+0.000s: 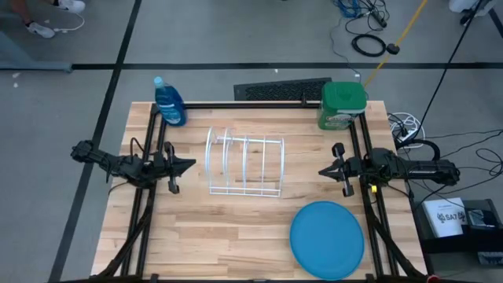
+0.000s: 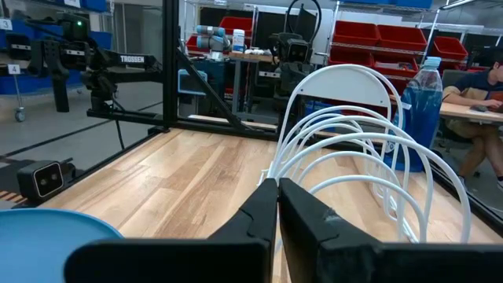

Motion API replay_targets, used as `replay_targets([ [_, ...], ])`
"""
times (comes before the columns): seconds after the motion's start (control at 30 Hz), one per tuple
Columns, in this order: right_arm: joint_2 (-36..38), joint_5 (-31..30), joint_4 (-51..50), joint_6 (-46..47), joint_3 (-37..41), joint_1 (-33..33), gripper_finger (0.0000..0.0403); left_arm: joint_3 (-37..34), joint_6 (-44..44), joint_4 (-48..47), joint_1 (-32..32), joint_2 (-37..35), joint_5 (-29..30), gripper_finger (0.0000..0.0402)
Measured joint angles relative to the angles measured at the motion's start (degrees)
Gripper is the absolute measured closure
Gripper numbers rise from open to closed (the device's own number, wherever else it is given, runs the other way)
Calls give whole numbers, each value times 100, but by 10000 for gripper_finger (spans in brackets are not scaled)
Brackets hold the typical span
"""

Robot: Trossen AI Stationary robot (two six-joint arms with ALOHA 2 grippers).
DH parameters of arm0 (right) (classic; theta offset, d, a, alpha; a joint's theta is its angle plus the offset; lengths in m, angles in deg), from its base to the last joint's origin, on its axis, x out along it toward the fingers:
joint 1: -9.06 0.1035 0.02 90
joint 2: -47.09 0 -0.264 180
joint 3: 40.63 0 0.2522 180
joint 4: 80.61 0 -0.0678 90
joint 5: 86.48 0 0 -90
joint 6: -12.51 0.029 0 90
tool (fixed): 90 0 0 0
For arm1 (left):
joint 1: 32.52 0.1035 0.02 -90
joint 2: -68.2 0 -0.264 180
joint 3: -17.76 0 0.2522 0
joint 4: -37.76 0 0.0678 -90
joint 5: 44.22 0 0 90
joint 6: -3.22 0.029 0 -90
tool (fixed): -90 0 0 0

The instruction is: Sort dishes

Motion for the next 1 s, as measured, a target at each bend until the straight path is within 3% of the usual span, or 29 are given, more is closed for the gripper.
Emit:
replay_targets([
  [0.1, -2, 24, 180, 239, 17, 0, 392, -1, -1, -1, -1, 0, 0, 402],
  [0.27, -1, 38, 1486, 2495, -21, 0, 392, 0, 0, 0, 0, 2, 0, 402],
  [0.37, -38, 456, 1653, 2993, -277, 0, 392, 1, 1, 1, 1, 0, 0, 402],
  [0.63, -629, 1991, -336, 2901, -1916, 0, 392, 1, -1, 1, 1, 1, 0, 402],
  [0.87, -1497, 2110, -2692, 2023, -3487, 2, 392, -1, 0, -1, 1, 1, 0, 402],
  [1.0, -1937, 2107, -3578, 1970, -3746, 2, 392, 1, -1, 1, -1, 2, 0, 402],
])
